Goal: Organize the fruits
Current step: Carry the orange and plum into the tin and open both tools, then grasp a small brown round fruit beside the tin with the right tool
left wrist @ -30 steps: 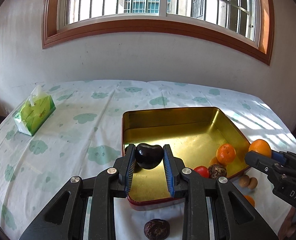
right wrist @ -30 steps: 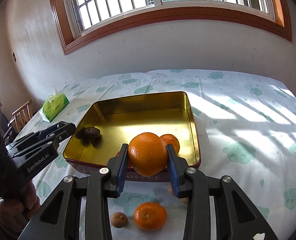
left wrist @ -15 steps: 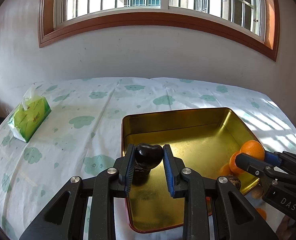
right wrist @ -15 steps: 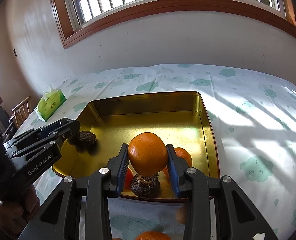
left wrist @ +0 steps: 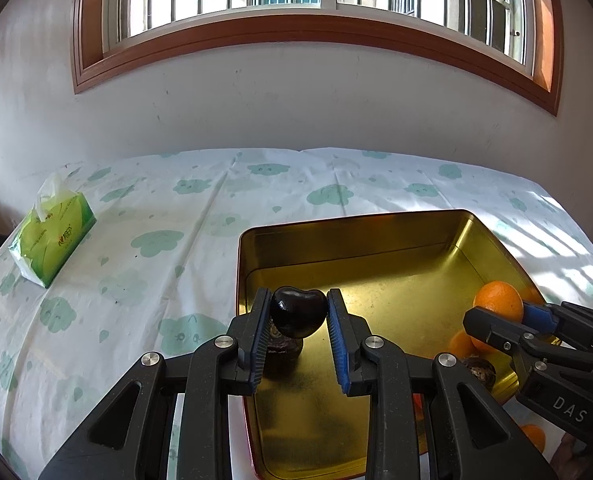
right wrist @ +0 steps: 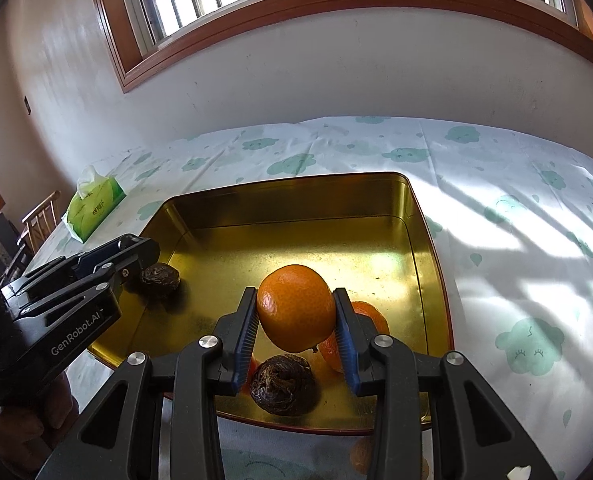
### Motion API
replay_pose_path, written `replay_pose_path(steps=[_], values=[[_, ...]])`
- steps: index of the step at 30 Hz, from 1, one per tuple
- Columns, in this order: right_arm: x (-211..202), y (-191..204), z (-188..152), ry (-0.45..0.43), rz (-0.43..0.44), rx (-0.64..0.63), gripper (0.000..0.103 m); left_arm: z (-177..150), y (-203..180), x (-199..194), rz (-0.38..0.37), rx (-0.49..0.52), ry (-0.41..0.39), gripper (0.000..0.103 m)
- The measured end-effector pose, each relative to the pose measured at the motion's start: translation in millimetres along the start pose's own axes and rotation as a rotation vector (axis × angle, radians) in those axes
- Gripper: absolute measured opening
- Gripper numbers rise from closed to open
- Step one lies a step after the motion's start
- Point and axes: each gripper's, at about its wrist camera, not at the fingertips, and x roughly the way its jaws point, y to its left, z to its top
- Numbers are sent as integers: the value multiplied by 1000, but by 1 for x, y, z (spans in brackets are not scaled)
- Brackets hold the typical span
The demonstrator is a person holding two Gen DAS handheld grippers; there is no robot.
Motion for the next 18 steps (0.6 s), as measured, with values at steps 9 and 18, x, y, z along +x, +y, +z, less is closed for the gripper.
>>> replay_pose_path(steps=[9, 18], values=[[4, 1, 3, 2, 11, -2, 35, 0, 1, 4, -6, -1, 2, 30], [-8, 4, 7, -47, 22, -15, 40, 2, 4, 0, 6, -13, -30, 55]])
